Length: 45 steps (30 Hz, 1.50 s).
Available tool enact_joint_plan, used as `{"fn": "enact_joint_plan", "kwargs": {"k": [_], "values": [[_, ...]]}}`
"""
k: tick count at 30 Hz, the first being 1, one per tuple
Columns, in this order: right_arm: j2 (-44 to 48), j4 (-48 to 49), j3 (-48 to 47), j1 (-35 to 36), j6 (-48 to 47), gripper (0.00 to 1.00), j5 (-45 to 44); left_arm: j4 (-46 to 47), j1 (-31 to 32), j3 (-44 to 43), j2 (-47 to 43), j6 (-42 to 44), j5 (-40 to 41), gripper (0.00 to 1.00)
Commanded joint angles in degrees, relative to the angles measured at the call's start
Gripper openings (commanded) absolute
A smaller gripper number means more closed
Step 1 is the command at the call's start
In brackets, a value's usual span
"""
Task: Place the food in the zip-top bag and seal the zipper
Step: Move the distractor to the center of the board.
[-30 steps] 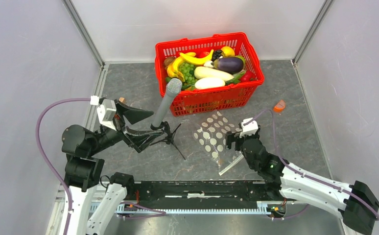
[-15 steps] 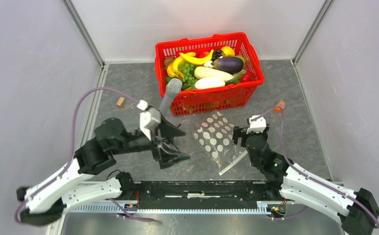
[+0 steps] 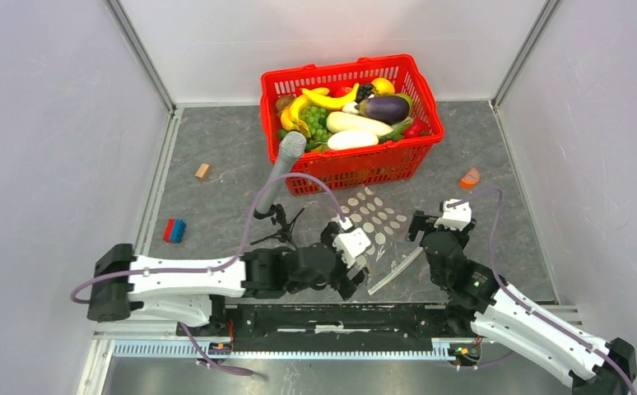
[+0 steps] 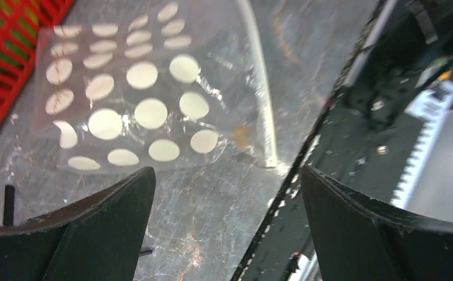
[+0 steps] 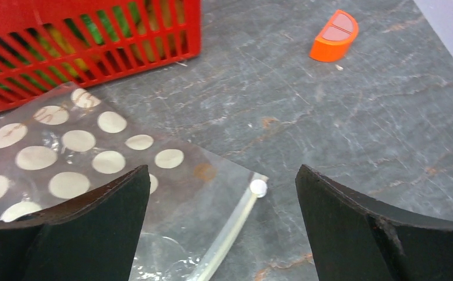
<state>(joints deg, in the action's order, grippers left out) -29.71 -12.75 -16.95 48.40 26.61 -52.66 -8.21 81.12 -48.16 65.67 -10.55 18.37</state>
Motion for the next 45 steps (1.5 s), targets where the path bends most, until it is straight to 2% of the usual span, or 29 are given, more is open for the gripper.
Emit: {"fn": "enact_joint_plan", "kwargs": {"k": [1,6,10,18,23,27,31,33,45], "values": [[0.6,-4.0,0.3,-2.9,3.1,0.98,-2.7,11.0,-0.8,3.1,6.3,-0.8,7.0,1.0],[-2.7,-2.0,0.3,-6.0,1.3,0.98,4.5,13.7,-6.1,4.2,15.1,-7.6,3.5,1.0],[-4.1,0.0,0.5,-6.5,0.0,0.98,7.7,16.9,-10.7,6.6,16.5,-11.0,3.1,1.0],[-6.9,3.5,1.0,-6.8,-0.6,0.98,11.7,16.1,-16.8,10.1,17.5,-14.8,6.1,1.0],[-8.5,4.7,1.1,-6.8,-0.5,0.98,12.8,16.7,-19.0,13.5,17.4,-14.6,9.0,1.0],[-9.3,6.0,1.7,-6.8,-0.4,0.98,13.4,18.1,-19.1,14.3,20.7,-12.3,11.3,1.0],[-9.7,6.2,1.8,-6.9,-0.7,0.98,13.6,20.9,-18.9,16.2,23.6,-13.1,11.4,1.0],[-9.7,6.2,2.0,-6.9,-0.7,0.98,13.6,20.3,-18.9,16.8,24.2,-14.3,13.9,1.0],[-9.6,7.6,3.2,-6.9,-0.3,0.98,16.2,23.3,-24.1,23.2,21.0,-17.9,20.5,1.0]]}}
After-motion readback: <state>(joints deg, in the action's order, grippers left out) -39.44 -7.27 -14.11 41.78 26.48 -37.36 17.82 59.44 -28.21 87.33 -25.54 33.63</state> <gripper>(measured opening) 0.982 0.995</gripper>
